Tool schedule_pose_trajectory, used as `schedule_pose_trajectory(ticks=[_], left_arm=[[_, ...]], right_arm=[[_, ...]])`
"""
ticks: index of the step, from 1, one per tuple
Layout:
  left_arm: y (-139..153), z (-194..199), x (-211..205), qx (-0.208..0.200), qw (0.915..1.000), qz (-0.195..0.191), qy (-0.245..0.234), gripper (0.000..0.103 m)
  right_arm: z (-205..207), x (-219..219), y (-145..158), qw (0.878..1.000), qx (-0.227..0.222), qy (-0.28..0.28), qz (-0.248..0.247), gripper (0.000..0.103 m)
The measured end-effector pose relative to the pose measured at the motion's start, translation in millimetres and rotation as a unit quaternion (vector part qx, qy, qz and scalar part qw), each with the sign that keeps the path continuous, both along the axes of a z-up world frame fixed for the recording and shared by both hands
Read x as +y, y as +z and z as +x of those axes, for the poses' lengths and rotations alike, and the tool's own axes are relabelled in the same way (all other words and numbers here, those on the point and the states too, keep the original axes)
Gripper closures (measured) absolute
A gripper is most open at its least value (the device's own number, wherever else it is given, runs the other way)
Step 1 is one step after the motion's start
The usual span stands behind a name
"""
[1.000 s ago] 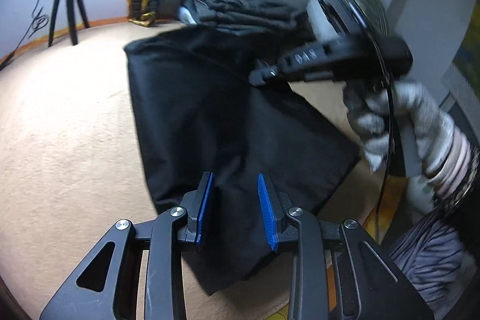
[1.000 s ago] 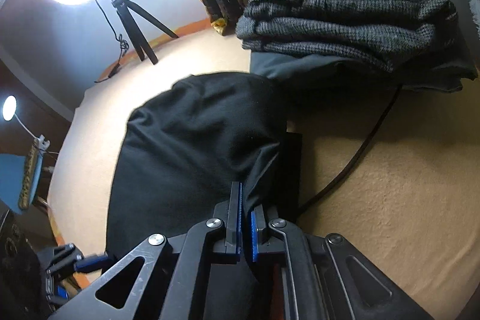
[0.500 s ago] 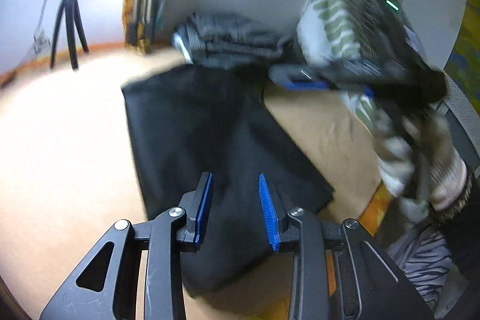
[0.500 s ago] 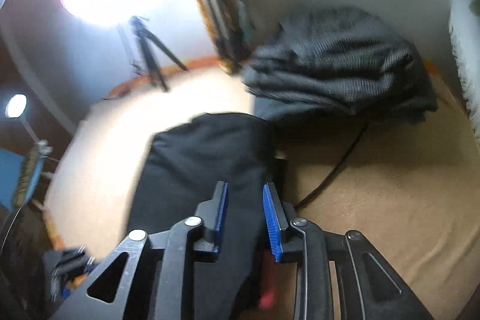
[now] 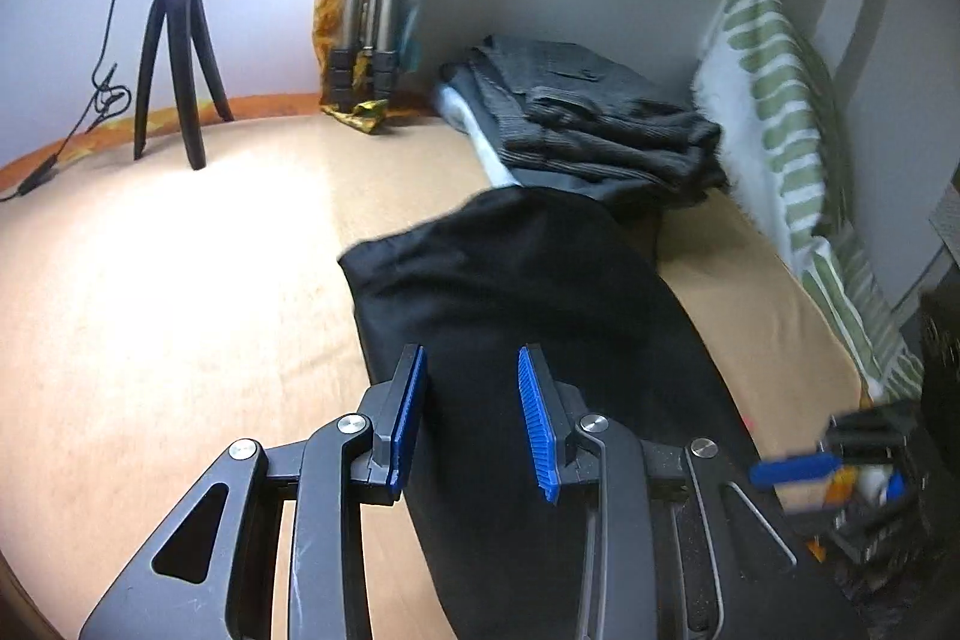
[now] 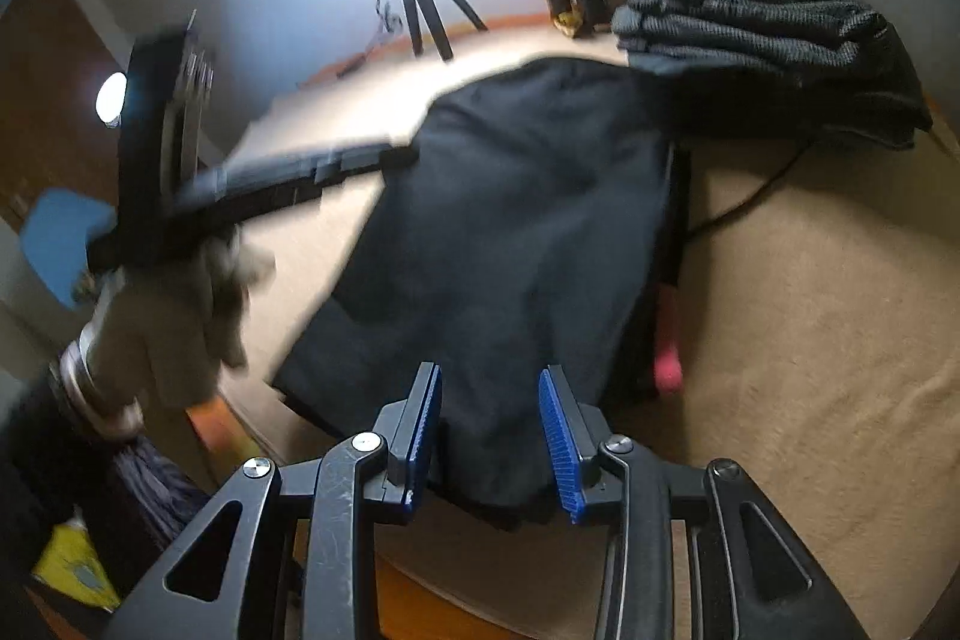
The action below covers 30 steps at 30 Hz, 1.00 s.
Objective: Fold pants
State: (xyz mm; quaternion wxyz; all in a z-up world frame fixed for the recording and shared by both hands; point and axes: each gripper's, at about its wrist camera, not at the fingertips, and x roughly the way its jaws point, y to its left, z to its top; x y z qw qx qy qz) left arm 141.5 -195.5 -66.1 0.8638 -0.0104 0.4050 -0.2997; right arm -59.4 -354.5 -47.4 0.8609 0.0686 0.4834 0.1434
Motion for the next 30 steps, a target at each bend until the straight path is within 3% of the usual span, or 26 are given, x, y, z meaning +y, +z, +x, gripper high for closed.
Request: schedule_pose_trajectory(ticks=[5, 8, 10, 12, 14, 16, 20, 27, 30], left_arm=[[-22.8, 26.9, -1.0, 0.038, 0.9991, 0.002, 0.019, 0.073], [-21.3, 28.3, 1.0, 0.041, 0.9988, -0.007, 0.024, 0.073], [-14.5, 27.2, 6.1, 0.041, 0.9987, -0.015, 0.027, 0.072], [-8.5, 24.8, 16.1, 0.048, 0.9977, -0.032, 0.037, 0.052], [-6.0, 20.3, 24.6, 0.058, 0.9964, -0.043, 0.045, 0.046], [-8.1, 14.2, 31.7, 0.08, 0.9945, -0.049, 0.046, 0.046], [-16.3, 4.4, 38.1, 0.125, 0.9891, -0.065, 0.044, 0.046], [-32.3, -9.6, 43.5, 0.188, 0.976, -0.101, 0.043, 0.046], [-36.6, -10.9, 43.3, 0.199, 0.9734, -0.106, 0.041, 0.046]], right_arm=[[1.5, 1.7, -9.5, 1.0, 0.001, 0.016, -0.023, 0.069], [3.2, 7.5, -9.7, 0.999, -0.001, 0.031, -0.042, 0.069], [6.1, -0.1, -3.2, 0.999, -0.002, 0.029, -0.012, 0.07], [8.7, -13.7, 6.3, 1.0, -0.017, 0.014, 0.016, 0.065], [10.8, -28.5, 13.2, 0.999, -0.033, -0.012, 0.021, 0.044], [17.2, -43.9, 16.2, 0.998, -0.043, -0.029, 0.032, 0.035], [42.6, -65.8, 3.2, 0.997, -0.022, -0.049, 0.053, 0.034], [65.9, -101.1, -32.2, 0.978, 0.048, -0.081, 0.186, 0.032], [65.6, -105.2, -37.6, 0.972, 0.059, -0.083, 0.212, 0.032]])
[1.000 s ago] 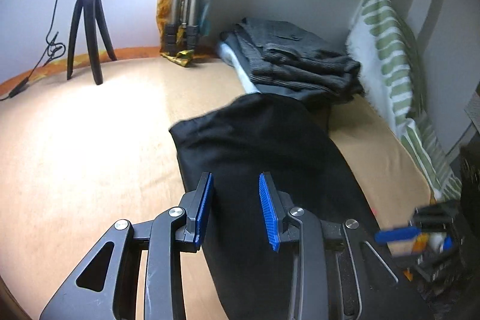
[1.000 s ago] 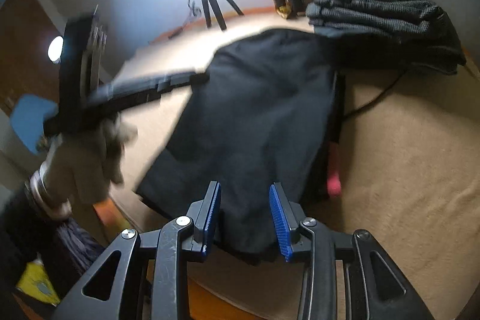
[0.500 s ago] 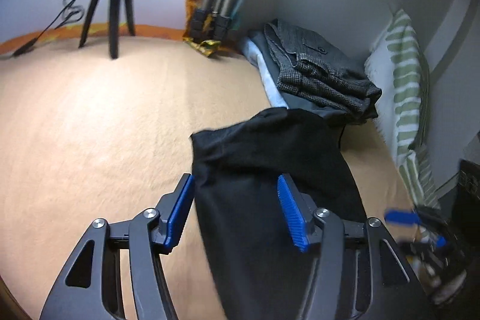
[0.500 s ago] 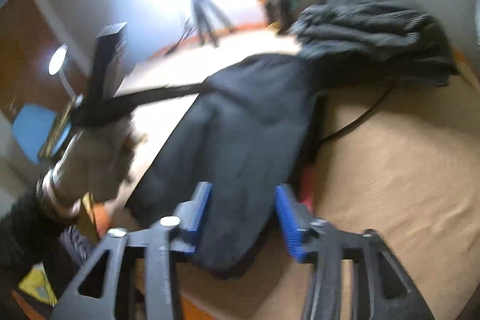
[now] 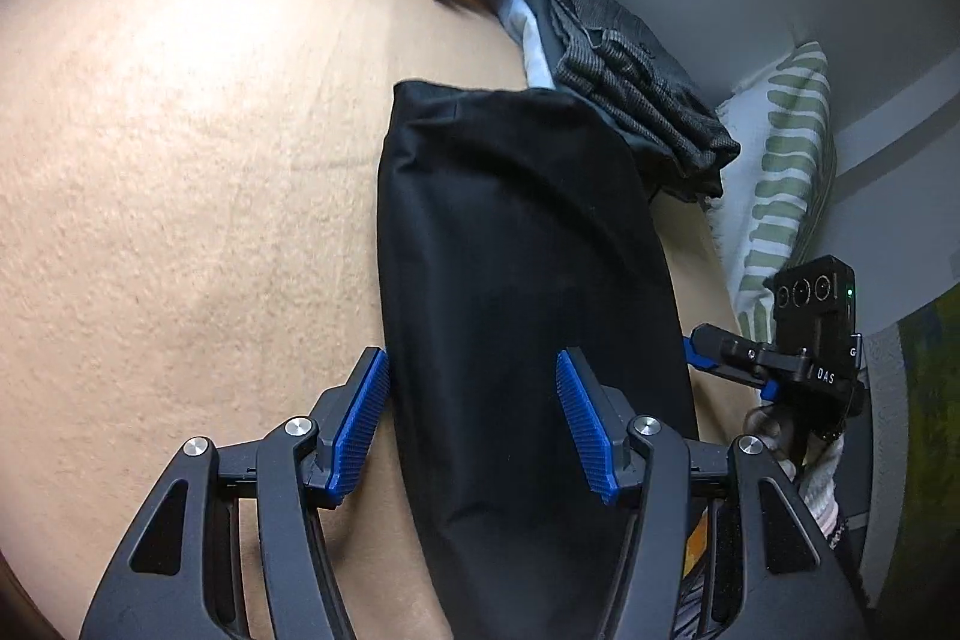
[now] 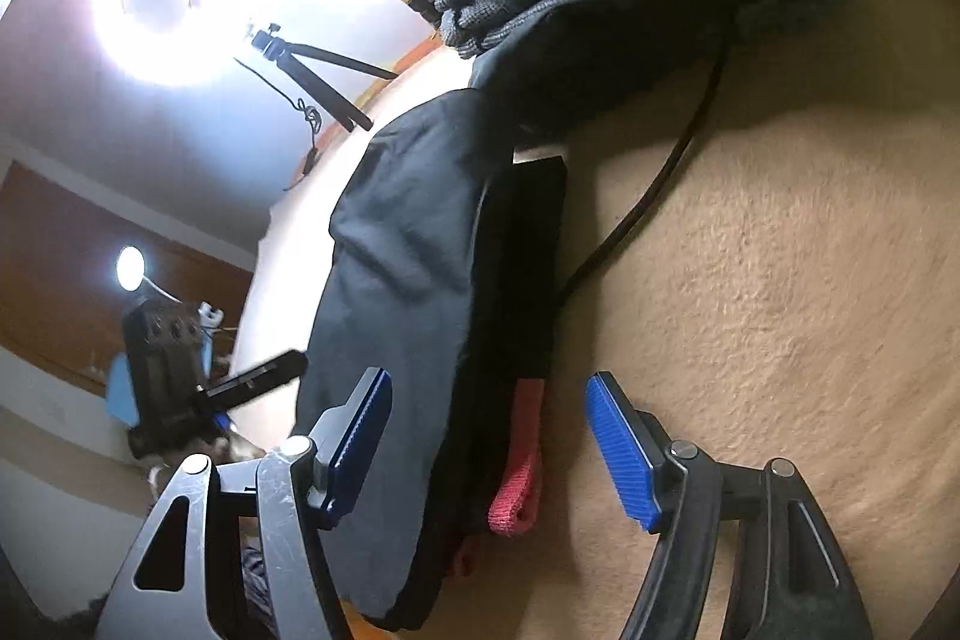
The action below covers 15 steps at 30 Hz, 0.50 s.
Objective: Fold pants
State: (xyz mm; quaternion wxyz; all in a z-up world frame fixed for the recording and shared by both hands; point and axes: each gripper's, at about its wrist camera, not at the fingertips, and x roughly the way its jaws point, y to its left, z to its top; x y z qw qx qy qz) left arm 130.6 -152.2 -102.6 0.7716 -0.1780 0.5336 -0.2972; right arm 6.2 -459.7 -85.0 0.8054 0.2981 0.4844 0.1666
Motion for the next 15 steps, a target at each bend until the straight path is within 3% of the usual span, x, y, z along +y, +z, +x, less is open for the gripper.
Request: schedule_pose_trajectory(ticks=[9, 15], left_arm=[[-4.1, -0.6, -7.7, -0.012, 0.9999, -0.003, -0.007, 0.046], [-6.7, 2.5, -13.9, -0.019, 0.9996, -0.021, -0.005, 0.045]], right_arm=[[9.8, 9.7, -9.4, 0.999, 0.01, 0.017, 0.034, 0.032], [19.7, 20.1, -12.4, 0.999, -0.007, 0.027, 0.04, 0.032]])
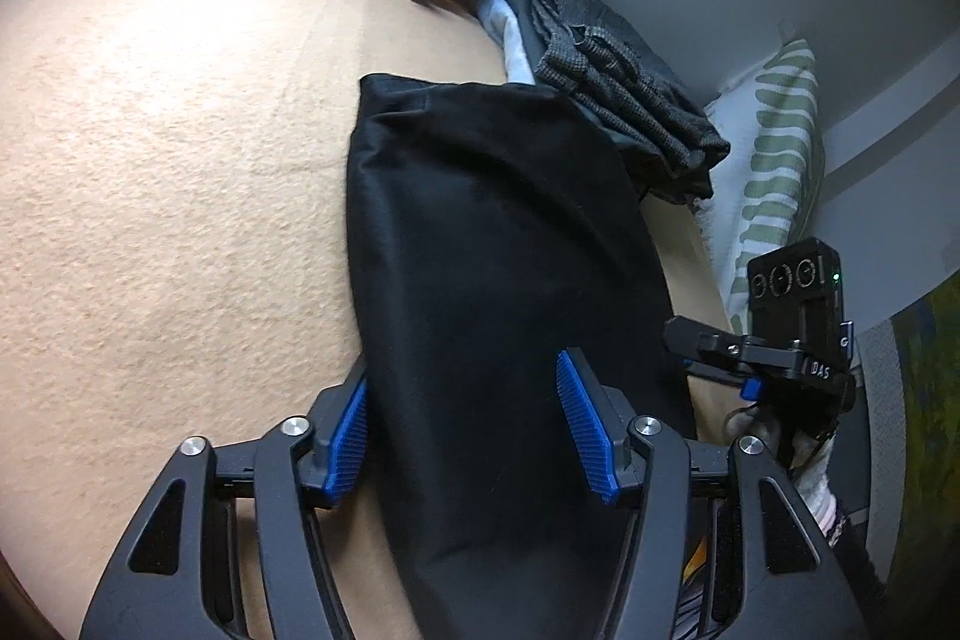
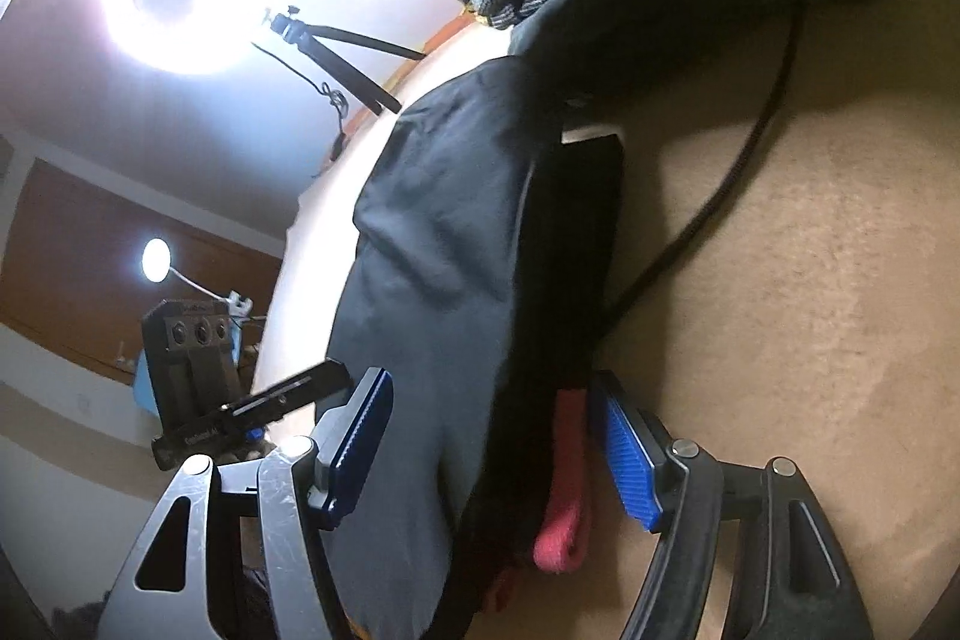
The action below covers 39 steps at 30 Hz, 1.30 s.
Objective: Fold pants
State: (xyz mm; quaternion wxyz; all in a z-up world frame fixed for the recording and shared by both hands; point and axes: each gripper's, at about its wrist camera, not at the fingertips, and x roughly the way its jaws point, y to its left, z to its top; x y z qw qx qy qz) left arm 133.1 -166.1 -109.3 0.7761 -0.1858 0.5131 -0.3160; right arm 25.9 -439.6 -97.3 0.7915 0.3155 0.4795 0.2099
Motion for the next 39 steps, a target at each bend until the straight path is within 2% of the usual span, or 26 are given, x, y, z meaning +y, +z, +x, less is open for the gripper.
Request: schedule_pose_trajectory(ticks=[3, 4, 5, 7, 9, 12, 14, 18, 21, 24, 26, 31, 34, 36, 39], left_arm=[[-0.1, 1.3, -6.6, -0.008, 0.9999, -0.002, -0.007, 0.045], [-0.6, 2.0, -7.5, -0.008, 0.9999, -0.004, -0.007, 0.045], [-1.1, 3.1, -8.0, -0.007, 0.9999, -0.008, -0.006, 0.045], [-0.9, 4.0, -9.0, -0.006, 1.0, -0.006, -0.002, 0.048], [-1.1, 4.0, -9.4, -0.008, 1.0, 0.002, 0.002, 0.058], [1.0, 1.9, -8.4, -0.016, 0.9998, 0.009, 0.008, 0.069], [5.2, -1.1, -8.6, -0.028, 0.9995, 0.015, 0.006, 0.074], [14.3, -8.5, -10.5, -0.057, 0.9979, 0.03, -0.002, 0.081], [12.0, -7.8, -8.8, -0.052, 0.9983, 0.025, -0.002, 0.083], [9.9, -7.9, -8.2, -0.052, 0.9983, 0.028, -0.001, 0.083], [9.2, -7.6, -8.7, -0.054, 0.9981, 0.031, -0.002, 0.083], [1.9, -3.2, -6.3, -0.037, 0.9991, 0.021, 0.0, 0.083], [-1.8, -0.5, -6.5, -0.031, 0.9994, 0.017, 0.001, 0.082], [-5.4, 2.3, -6.0, -0.029, 0.9995, 0.012, 0.01, 0.076], [-8.1, 5.4, -6.4, -0.037, 0.9992, 0.007, 0.016, 0.075]], right_arm=[[1.6, 3.0, -1.9, 1.0, -0.005, -0.005, 0.003, 0.039], [2.7, 4.9, -2.3, 1.0, -0.006, -0.005, 0.002, 0.047], [3.1, 6.7, -2.8, 1.0, -0.005, -0.007, -0.005, 0.051], [3.1, 8.4, -3.4, 1.0, -0.003, -0.01, -0.002, 0.053], [1.6, 9.1, -2.3, 1.0, -0.002, -0.016, -0.006, 0.056], [-2.4, 16.6, 7.2, 0.999, -0.013, -0.021, -0.038, 0.066], [-5.2, 21.2, 16.5, 0.998, -0.024, -0.025, -0.051, 0.076], [-13.8, 28.8, 35.7, 0.997, -0.047, -0.026, -0.048, 0.087], [-17.4, 37.7, 42.2, 0.996, -0.056, -0.021, -0.072, 0.087], [-17.0, 36.0, 37.3, 0.994, -0.048, -0.026, -0.094, 0.077], [-16.1, 36.3, 34.7, 0.992, -0.045, -0.018, -0.12, 0.063], [-8.5, 31.9, 16.3, 0.992, -0.023, 0.007, -0.126, 0.048], [-2.9, 24.9, 7.2, 0.996, -0.029, 0.008, -0.087, 0.049], [3.1, 22.9, 0.0, 0.998, -0.027, 0.001, -0.052, 0.058], [8.3, 30.9, -2.2, 0.998, -0.023, -0.006, -0.05, 0.067]])
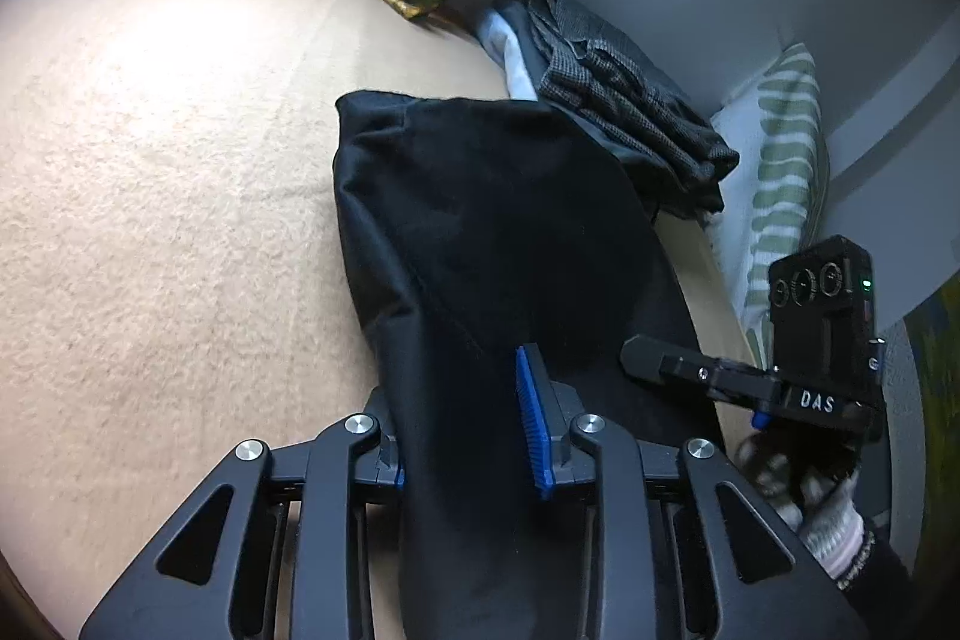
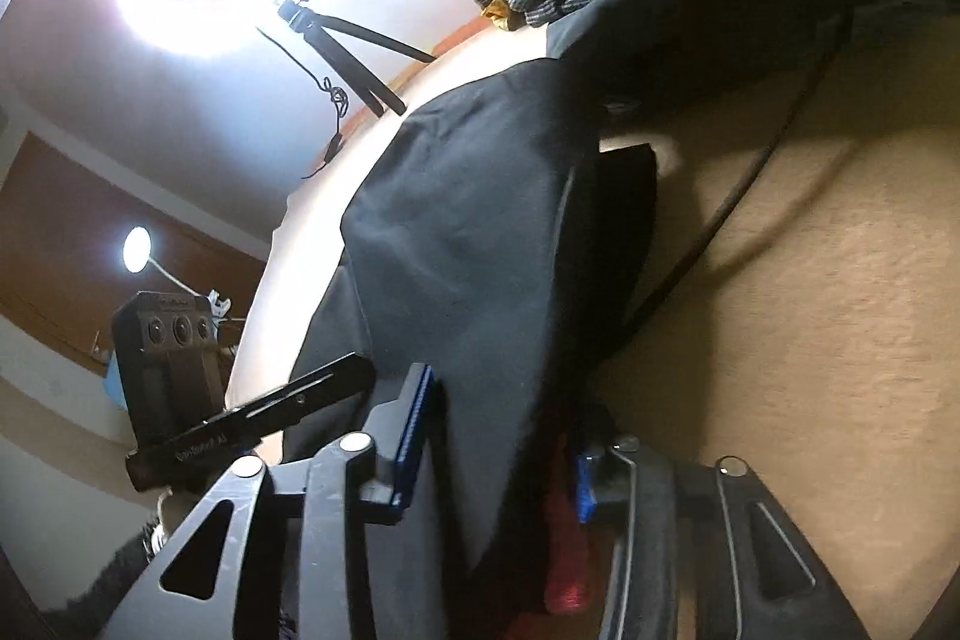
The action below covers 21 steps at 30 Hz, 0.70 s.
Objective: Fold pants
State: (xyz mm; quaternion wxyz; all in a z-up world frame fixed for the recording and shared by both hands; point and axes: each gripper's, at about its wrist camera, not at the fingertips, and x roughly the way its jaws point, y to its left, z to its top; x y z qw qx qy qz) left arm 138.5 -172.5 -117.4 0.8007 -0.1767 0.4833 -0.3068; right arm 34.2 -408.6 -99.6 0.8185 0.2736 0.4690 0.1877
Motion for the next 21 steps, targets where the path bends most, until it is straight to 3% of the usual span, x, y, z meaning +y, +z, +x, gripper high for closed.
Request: schedule_pose_trajectory(ticks=[3, 7, 17, 21], left_arm=[[6.6, -2.4, -4.4, -0.007, 0.9999, 0.012, -0.001, 0.078], [24.4, -15.2, -8.4, -0.046, 0.9984, 0.032, -0.006, 0.086], [69.6, -40.9, -6.2, -0.123, 0.9913, 0.048, -0.005, 0.089], [84.3, -48.9, -11.0, -0.152, 0.9869, 0.053, -0.009, 0.089]], right_arm=[[-2.6, 10.7, 11.6, 0.999, -0.01, -0.007, -0.032, 0.076], [-11.2, 20.8, 31.7, 0.998, -0.033, -0.013, -0.054, 0.085], [-37.2, 53.8, 79.6, 0.988, -0.097, -0.005, -0.121, 0.088], [-47.4, 58.9, 97.1, 0.985, -0.116, -0.01, -0.125, 0.088]])
